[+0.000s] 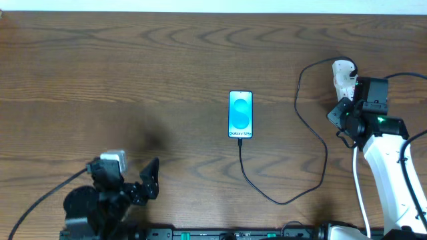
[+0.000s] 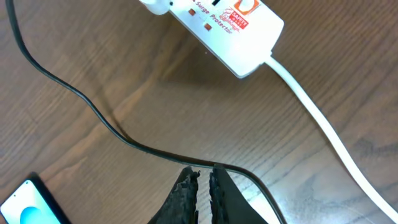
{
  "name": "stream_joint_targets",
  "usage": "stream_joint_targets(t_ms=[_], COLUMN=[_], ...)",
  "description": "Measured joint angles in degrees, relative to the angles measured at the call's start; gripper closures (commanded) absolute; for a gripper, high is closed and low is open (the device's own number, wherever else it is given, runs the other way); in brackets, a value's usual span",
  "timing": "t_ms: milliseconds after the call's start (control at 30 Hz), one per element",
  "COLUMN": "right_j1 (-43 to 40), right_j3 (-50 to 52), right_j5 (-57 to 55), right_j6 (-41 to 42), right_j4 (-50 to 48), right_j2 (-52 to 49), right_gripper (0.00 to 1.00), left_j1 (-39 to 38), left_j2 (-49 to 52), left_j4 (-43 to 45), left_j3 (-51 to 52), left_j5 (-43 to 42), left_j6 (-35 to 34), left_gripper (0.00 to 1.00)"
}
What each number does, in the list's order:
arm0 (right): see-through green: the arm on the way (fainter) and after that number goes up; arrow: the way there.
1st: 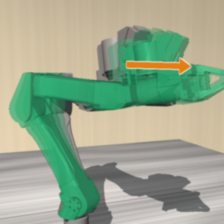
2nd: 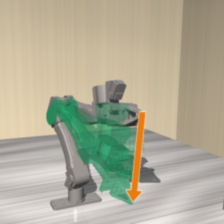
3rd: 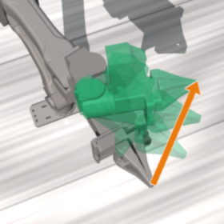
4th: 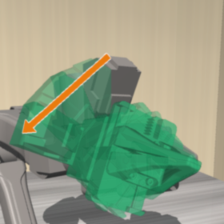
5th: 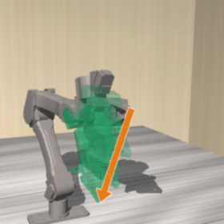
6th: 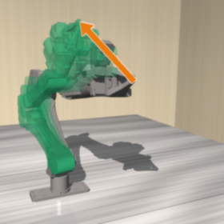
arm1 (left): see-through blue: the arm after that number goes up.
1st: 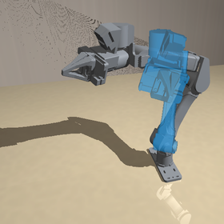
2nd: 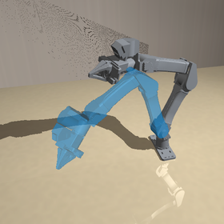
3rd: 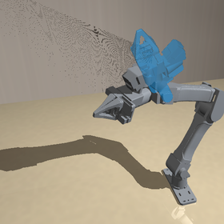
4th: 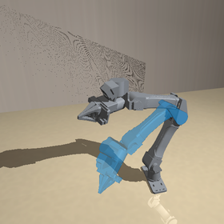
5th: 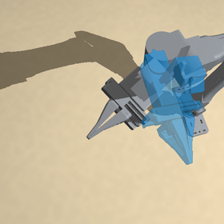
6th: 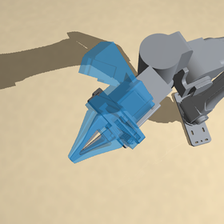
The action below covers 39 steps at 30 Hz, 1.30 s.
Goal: Plug charger to phone and switch on socket
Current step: 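Move the right gripper over the power strip's orange switch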
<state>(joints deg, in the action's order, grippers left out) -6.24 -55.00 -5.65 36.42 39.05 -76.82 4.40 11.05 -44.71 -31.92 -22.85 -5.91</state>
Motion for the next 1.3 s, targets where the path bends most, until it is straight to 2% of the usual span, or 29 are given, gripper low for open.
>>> stream_joint_targets(t_ms=[167,300,433,700,967,1167,1300], right_j1=[0.0,-0.07,-1.03,-6.23,-11.85,-13.79,-14.4], right_j3=[0.0,0.0,0.0,-0.94,-7.41,-18.03,-27.47], right_j5=[0.09,0.11,0.31,2.14,4.61,4.85,5.01], right_j6=[0.0,0.02,0.04,0.02,0.02,0.02,0.02], right_j4=[-0.11,-0.11,0.2,4.42,8.68,15.93,19.91], right_j2=[0.0,0.0,0.0,0.0,-0.11,-8.5,-18.69], right_gripper=[0.94,0.99,0.99,0.99,0.99,0.99,0.99], left_j1=[-4.26,-4.52,-4.52,-4.52,-4.52,-4.52,-4.52], left_j2=[-2.95,-2.95,-2.95,-2.95,-2.95,-2.97,-2.97], left_j4=[-0.17,-0.26,-0.26,-0.26,-0.26,-0.28,-0.24], left_j3=[0.0,0.0,0.0,0.0,0.0,0.0,0.0], left_j5=[0.02,0.02,0.02,0.02,0.02,0.02,0.04], left_j6=[0.0,0.0,0.0,0.0,0.0,0.0,0.02], left_gripper=[0.1,0.09,0.09,0.09,0.1,0.09,0.09])
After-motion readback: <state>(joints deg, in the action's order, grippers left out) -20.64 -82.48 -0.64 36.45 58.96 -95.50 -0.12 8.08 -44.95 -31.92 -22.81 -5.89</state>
